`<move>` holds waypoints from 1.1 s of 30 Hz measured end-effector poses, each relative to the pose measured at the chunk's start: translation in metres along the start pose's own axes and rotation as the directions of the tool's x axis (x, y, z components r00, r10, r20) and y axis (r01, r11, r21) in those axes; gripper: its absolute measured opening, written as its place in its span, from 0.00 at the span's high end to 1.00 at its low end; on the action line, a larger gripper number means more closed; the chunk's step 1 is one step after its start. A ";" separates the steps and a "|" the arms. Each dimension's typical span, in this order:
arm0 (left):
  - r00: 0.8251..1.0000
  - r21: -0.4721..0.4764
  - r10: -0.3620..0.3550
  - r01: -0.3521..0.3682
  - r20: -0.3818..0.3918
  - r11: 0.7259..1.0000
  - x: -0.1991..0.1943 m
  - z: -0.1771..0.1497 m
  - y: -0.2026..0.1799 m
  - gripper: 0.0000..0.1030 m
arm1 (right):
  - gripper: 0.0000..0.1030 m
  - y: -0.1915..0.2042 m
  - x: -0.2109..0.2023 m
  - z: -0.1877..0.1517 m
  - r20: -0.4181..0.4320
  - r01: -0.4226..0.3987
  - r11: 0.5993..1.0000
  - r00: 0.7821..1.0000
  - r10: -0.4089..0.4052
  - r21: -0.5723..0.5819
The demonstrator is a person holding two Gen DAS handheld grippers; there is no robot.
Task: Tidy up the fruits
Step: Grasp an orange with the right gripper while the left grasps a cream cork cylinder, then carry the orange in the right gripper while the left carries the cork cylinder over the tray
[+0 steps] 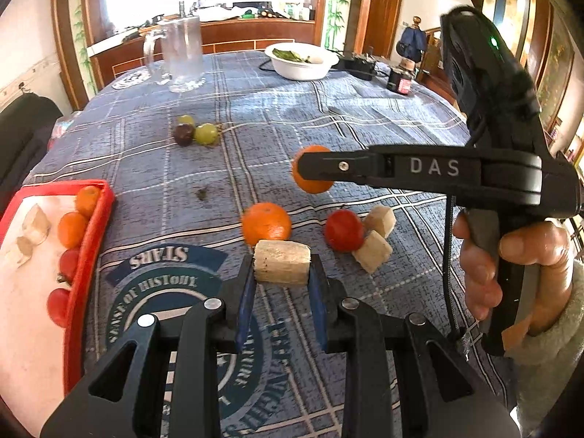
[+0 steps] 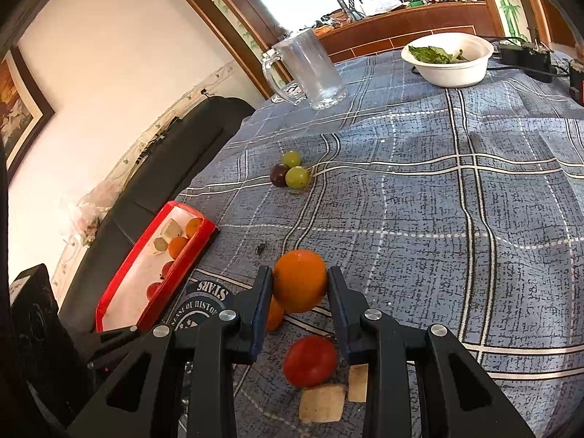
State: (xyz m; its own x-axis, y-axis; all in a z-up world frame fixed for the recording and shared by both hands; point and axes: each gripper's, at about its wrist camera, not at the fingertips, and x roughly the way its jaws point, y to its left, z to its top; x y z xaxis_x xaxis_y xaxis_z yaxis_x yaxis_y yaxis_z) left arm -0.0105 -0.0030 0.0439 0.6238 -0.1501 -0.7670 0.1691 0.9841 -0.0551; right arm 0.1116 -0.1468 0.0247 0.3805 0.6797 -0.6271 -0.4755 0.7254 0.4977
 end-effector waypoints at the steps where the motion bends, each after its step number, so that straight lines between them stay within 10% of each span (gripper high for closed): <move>1: 1.000 -0.008 0.004 -0.004 0.005 1.000 -0.003 -0.001 0.003 0.76 | 0.70 0.002 0.000 0.000 0.000 -0.004 1.000 1.000 0.004 -0.004; 33: 0.984 -0.209 0.164 -0.147 0.068 0.967 -0.063 -0.015 0.108 0.76 | 0.70 0.062 0.000 -0.012 0.003 0.025 0.983 1.000 -0.024 -0.181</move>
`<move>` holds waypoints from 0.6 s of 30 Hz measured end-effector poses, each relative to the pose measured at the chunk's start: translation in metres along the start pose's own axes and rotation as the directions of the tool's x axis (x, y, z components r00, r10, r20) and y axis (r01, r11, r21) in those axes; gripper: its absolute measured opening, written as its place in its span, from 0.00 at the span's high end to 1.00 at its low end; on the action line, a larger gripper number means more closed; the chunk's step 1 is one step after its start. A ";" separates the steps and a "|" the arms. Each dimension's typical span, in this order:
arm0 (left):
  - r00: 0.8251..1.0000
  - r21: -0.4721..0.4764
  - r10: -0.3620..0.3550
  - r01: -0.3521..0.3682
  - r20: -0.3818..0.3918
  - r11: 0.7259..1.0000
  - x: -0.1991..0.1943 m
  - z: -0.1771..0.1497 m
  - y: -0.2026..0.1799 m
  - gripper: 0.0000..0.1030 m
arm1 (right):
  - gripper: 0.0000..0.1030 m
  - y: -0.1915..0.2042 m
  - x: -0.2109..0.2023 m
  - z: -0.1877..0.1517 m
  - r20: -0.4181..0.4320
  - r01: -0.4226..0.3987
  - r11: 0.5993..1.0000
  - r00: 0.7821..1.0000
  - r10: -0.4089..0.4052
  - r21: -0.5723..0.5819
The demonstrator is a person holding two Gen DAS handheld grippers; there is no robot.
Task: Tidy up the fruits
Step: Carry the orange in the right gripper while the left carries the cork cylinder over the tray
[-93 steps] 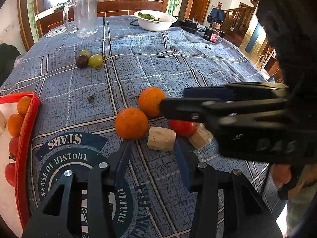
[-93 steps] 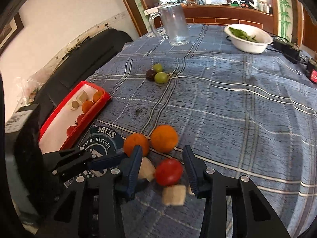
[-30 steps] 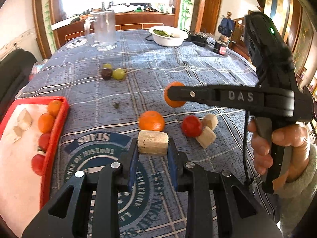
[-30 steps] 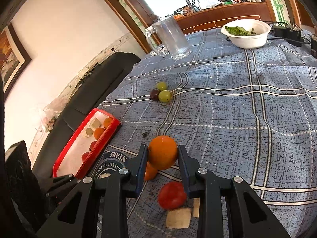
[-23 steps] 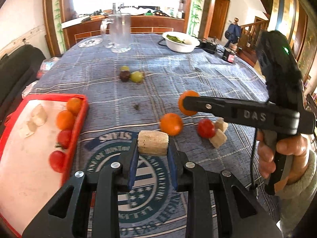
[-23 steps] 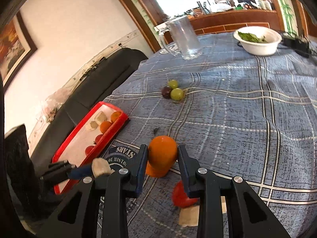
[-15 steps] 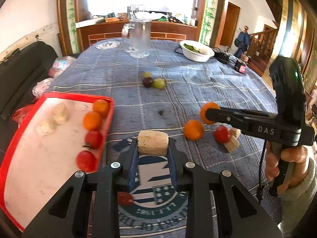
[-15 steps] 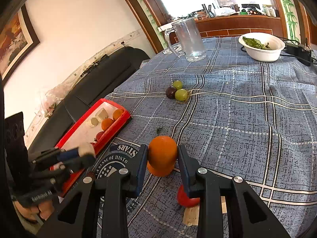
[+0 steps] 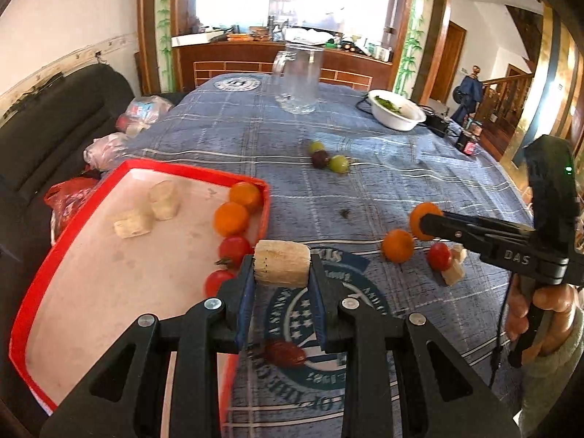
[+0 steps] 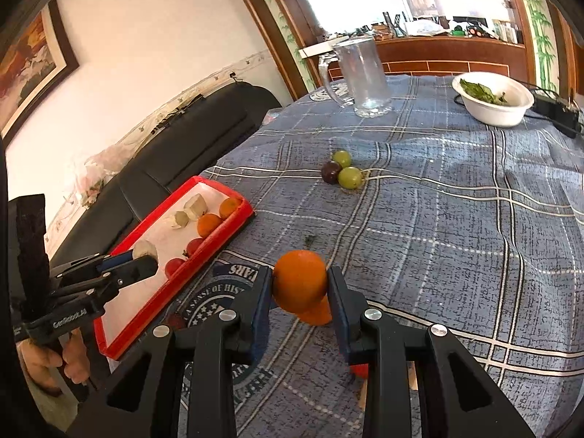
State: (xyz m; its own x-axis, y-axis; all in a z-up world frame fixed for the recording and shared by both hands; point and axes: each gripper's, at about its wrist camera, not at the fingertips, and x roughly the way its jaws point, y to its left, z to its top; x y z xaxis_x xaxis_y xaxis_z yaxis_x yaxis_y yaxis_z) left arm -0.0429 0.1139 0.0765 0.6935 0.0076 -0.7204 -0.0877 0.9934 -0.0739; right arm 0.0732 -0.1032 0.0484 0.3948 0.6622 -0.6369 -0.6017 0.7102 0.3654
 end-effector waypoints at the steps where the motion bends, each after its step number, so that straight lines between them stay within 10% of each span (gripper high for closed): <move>1: 1.000 -0.005 0.019 -0.019 -0.003 1.000 -0.001 -0.001 0.004 0.76 | 0.70 0.002 0.000 0.000 -0.001 0.000 1.000 1.000 0.000 -0.002; 18: 0.993 -0.071 0.113 -0.114 -0.018 0.991 -0.008 -0.010 0.044 0.76 | 0.70 0.060 0.009 0.006 -0.033 -0.035 0.997 0.999 0.033 -0.067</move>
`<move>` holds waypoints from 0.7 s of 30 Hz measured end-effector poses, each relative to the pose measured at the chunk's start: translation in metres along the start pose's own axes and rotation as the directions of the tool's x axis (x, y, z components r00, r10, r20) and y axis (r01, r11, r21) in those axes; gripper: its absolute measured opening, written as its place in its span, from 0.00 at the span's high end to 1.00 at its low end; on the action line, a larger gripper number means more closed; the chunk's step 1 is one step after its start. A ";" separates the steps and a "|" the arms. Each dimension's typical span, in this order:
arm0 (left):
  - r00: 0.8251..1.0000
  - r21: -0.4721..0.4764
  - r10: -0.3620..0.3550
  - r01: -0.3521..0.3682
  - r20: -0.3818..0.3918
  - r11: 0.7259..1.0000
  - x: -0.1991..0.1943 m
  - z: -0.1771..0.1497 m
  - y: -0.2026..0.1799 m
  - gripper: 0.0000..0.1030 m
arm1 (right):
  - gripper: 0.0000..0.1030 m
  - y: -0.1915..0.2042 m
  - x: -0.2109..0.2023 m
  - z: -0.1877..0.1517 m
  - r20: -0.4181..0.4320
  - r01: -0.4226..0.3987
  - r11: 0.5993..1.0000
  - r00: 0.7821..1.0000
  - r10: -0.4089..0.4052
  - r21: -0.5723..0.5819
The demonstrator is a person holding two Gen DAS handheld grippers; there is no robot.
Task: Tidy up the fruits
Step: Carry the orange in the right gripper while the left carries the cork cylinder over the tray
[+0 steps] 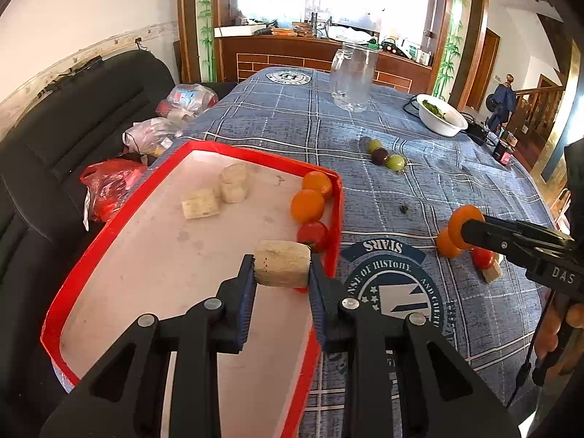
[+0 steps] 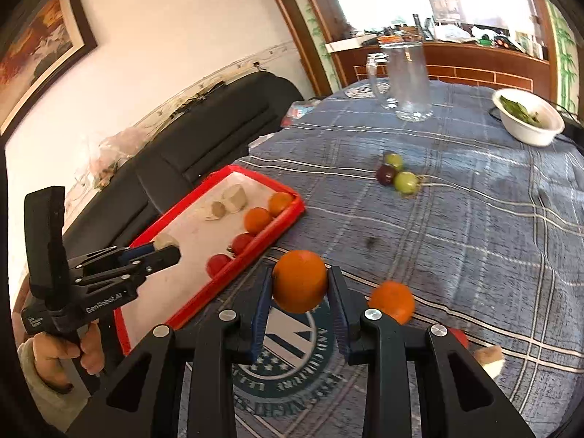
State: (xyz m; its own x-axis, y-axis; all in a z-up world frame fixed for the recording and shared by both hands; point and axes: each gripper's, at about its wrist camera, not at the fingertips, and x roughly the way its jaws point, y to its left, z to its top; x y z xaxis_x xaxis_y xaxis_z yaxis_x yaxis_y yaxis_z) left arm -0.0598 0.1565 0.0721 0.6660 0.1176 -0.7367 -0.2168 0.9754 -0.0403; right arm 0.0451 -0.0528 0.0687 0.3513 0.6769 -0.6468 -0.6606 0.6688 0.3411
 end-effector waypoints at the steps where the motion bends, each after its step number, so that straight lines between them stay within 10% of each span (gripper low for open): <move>1: 1.000 -0.003 -0.001 0.001 0.001 1.000 0.000 0.000 0.002 0.76 | 0.70 0.004 0.002 0.001 -0.002 -0.002 1.000 1.000 0.002 -0.005; 21: 1.000 -0.069 0.014 -0.015 -0.023 0.998 0.012 0.004 0.038 0.76 | 0.70 0.060 0.053 0.022 -0.082 -0.053 0.994 0.996 0.045 -0.098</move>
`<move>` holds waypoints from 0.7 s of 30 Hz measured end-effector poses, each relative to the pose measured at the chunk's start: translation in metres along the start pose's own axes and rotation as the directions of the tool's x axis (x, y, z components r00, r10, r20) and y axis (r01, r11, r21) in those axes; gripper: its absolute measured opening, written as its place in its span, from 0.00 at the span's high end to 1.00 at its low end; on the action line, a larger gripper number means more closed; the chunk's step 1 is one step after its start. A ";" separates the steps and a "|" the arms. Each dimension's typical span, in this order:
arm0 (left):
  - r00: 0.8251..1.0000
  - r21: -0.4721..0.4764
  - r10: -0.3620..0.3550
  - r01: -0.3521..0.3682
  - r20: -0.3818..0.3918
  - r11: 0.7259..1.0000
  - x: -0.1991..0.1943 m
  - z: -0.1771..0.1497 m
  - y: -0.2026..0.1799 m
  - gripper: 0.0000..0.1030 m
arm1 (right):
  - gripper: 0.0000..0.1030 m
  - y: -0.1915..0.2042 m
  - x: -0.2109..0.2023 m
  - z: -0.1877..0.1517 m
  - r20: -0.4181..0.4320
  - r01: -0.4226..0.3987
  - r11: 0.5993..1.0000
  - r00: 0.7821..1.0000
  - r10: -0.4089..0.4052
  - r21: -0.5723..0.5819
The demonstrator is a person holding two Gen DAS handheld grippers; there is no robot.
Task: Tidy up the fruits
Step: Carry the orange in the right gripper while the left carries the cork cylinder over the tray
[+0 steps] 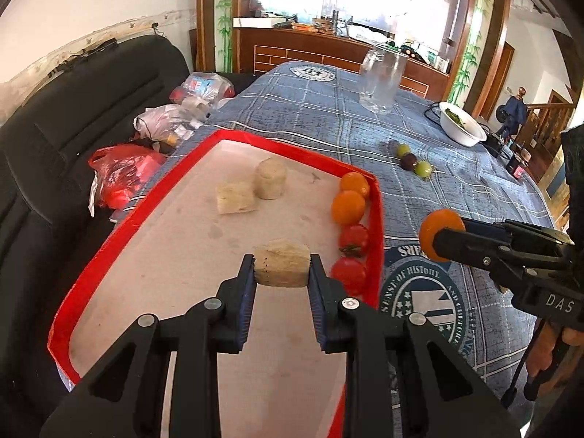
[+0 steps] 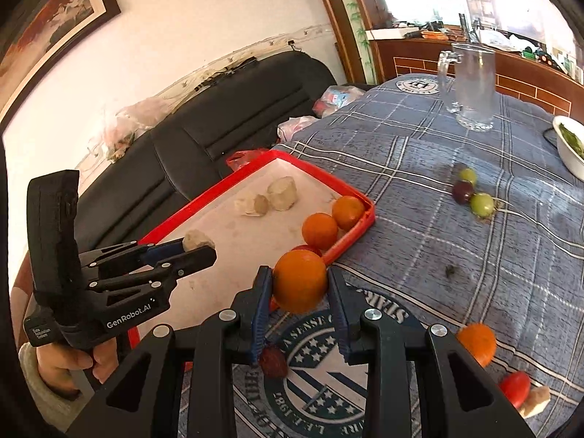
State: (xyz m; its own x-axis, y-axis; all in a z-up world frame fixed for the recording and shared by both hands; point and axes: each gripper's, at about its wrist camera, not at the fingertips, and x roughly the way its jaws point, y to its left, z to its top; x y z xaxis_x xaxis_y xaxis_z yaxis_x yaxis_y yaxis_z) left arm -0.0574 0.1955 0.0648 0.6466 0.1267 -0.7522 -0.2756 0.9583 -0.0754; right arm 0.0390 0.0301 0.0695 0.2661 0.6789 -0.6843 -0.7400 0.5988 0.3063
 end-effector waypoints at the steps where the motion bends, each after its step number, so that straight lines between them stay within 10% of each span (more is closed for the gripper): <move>1: 1.000 -0.006 0.002 -0.002 0.000 1.000 0.000 0.000 0.003 0.76 | 0.70 0.001 0.002 0.001 -0.003 0.000 1.000 1.000 0.000 -0.002; 21: 0.995 -0.081 -0.044 0.037 -0.094 0.996 0.039 0.025 0.009 0.76 | 0.70 0.012 0.078 0.062 -0.120 0.019 0.999 0.992 -0.025 -0.047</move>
State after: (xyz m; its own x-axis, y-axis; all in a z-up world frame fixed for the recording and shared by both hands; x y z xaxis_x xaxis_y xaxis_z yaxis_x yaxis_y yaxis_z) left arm -0.0171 0.2156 0.0506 0.5885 0.0594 -0.8063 -0.3083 0.9384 -0.1559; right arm 0.0888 0.1169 0.0603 0.2085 0.6080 -0.7660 -0.7630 0.5911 0.2615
